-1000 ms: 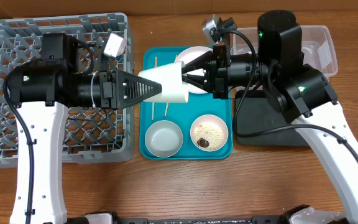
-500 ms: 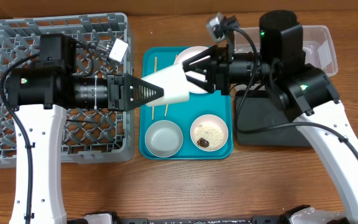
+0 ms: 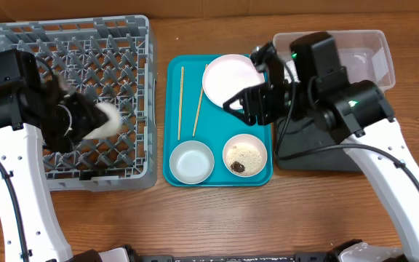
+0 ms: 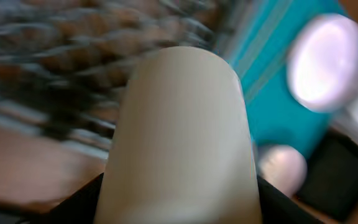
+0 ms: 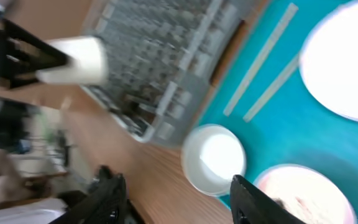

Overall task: Sort waste into correct bins and load items into the dishwasher
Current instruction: 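Place the white cup upside down in the dish rack with left gripper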

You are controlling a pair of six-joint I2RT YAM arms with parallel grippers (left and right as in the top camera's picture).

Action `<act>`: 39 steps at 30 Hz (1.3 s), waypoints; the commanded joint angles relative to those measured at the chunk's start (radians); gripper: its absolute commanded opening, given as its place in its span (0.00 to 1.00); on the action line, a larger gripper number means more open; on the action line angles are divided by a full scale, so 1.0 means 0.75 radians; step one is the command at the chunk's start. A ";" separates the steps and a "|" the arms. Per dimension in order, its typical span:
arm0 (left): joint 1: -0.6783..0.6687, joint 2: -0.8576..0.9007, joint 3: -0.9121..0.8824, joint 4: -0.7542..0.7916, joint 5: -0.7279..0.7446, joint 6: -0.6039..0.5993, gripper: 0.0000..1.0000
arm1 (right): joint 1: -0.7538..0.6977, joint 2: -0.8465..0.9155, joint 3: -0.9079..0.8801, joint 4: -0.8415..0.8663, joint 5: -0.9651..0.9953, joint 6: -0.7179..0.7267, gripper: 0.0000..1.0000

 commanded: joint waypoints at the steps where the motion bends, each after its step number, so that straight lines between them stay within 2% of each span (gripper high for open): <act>1: 0.008 -0.023 0.020 0.013 -0.516 -0.224 0.63 | 0.036 -0.004 0.017 -0.052 0.209 -0.011 0.55; 3: 0.021 -0.013 0.017 0.026 -0.559 -0.243 0.66 | 0.041 -0.004 0.017 -0.072 0.209 -0.011 0.55; 12: 0.151 0.081 -0.078 0.169 -0.533 -0.242 0.67 | 0.043 -0.004 0.016 -0.080 0.208 -0.010 0.55; 14: 0.187 0.122 -0.094 0.211 -0.489 -0.230 0.67 | 0.043 -0.004 0.016 -0.083 0.208 -0.010 0.55; 16: 0.228 0.187 -0.106 0.274 -0.368 -0.188 0.62 | 0.043 -0.004 0.015 -0.085 0.208 -0.010 0.55; 18: 0.255 0.267 -0.108 0.299 -0.270 -0.166 0.62 | 0.043 -0.004 0.015 -0.084 0.208 -0.010 0.55; 27: 0.266 0.479 -0.108 0.260 -0.237 -0.167 0.66 | 0.043 -0.004 0.015 -0.098 0.209 -0.010 0.55; 29: 0.266 0.510 -0.108 0.259 -0.239 -0.167 0.72 | 0.043 -0.004 0.015 -0.098 0.208 -0.010 0.55; 32: 0.269 0.521 -0.108 0.268 -0.240 -0.166 1.00 | 0.043 -0.004 0.015 -0.103 0.208 -0.010 0.55; 36: 0.294 0.516 -0.051 0.250 -0.230 -0.155 1.00 | 0.043 -0.004 0.015 -0.128 0.209 -0.011 0.55; 39: 0.308 0.512 0.070 0.168 -0.155 -0.089 0.99 | 0.043 -0.004 0.015 -0.131 0.210 -0.011 0.55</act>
